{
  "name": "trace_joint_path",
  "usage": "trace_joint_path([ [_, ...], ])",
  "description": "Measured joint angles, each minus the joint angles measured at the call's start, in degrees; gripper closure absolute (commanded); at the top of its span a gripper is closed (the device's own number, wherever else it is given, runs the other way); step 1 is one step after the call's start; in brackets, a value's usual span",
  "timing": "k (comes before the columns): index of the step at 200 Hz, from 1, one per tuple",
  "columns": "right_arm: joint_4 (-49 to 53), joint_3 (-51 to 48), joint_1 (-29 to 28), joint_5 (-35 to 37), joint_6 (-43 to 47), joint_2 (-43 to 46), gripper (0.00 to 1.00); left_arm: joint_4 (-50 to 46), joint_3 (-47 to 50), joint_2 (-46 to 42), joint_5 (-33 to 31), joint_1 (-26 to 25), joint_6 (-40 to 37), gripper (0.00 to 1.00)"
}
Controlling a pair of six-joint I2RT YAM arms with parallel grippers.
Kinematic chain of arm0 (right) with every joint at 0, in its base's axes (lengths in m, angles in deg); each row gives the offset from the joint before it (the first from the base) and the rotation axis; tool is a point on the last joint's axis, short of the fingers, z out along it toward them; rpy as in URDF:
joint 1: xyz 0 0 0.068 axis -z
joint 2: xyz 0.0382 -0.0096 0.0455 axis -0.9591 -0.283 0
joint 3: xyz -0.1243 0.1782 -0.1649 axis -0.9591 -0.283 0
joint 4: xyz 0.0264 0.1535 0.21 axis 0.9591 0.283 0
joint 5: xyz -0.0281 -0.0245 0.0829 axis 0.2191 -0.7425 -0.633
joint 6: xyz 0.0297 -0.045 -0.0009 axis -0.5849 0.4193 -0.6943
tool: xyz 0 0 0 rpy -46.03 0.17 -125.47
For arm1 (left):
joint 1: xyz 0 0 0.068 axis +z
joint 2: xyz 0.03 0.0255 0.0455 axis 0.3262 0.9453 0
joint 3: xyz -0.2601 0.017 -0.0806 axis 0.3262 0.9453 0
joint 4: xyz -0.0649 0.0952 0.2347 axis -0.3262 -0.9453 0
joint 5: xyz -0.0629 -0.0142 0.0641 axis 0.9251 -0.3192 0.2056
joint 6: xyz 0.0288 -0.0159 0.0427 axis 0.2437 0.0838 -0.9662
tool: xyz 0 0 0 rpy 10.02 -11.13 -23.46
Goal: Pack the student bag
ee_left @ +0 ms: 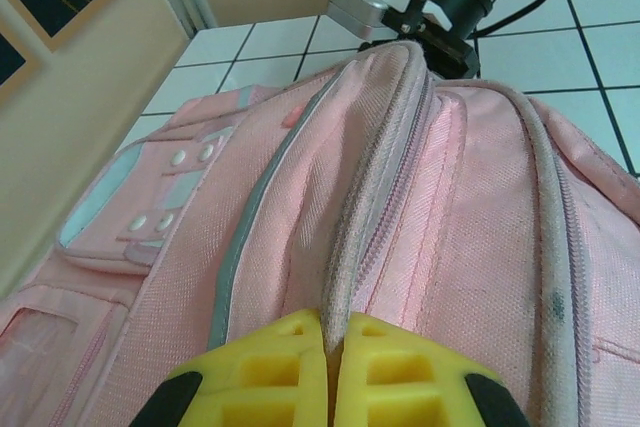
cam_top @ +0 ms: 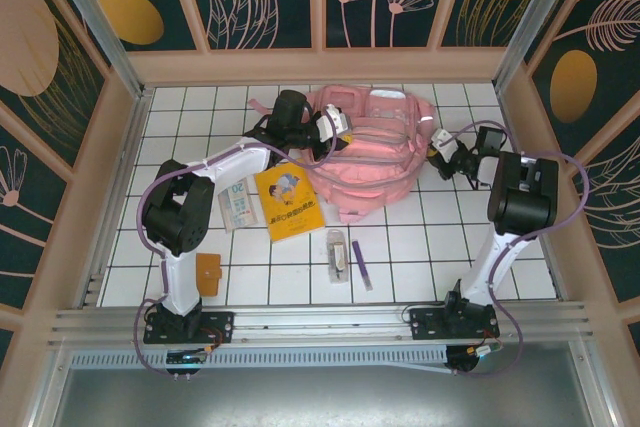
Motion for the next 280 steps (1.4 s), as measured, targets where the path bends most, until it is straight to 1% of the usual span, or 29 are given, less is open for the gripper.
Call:
trace_joint_path([
  [54,3.56,-0.39,0.79,-0.17,2.69,2.8,1.0,0.13,-0.28,0.17,-1.18,0.0,1.51,1.0],
  [88,12.44,-0.11,0.52,1.11,6.8,4.74,1.0,1.44,-1.99,2.4,-3.13,-0.17,2.36,1.0],
  [114,19.58,-0.09,-0.72,2.93,8.57,6.21,1.0,2.23,-3.32,4.74,-4.61,-0.17,3.5,1.0],
  [149,24.96,-2.12,-2.47,4.92,7.96,12.79,1.0,2.8,-5.01,6.64,-5.77,-0.17,5.55,1.0],
  [172,27.02,-4.39,-5.01,4.76,5.64,17.73,1.0,3.85,-5.01,6.64,-6.64,-0.22,6.82,1.0],
  [189,28.59,-5.14,-6.86,3.5,4.11,19.65,1.0,4.72,-5.01,6.84,-7.23,-0.48,7.54,1.0],
  [237,33.66,-5.42,-12.07,2.64,2.05,19.91,1.0,5.57,-7.39,10.95,-8.46,-1.38,9.01,1.0],
  [280,34.93,-5.42,-18.64,2.67,-3.1,20.0,1.0,5.57,-7.8,11.98,-9.81,-2.38,10.29,1.0],
])
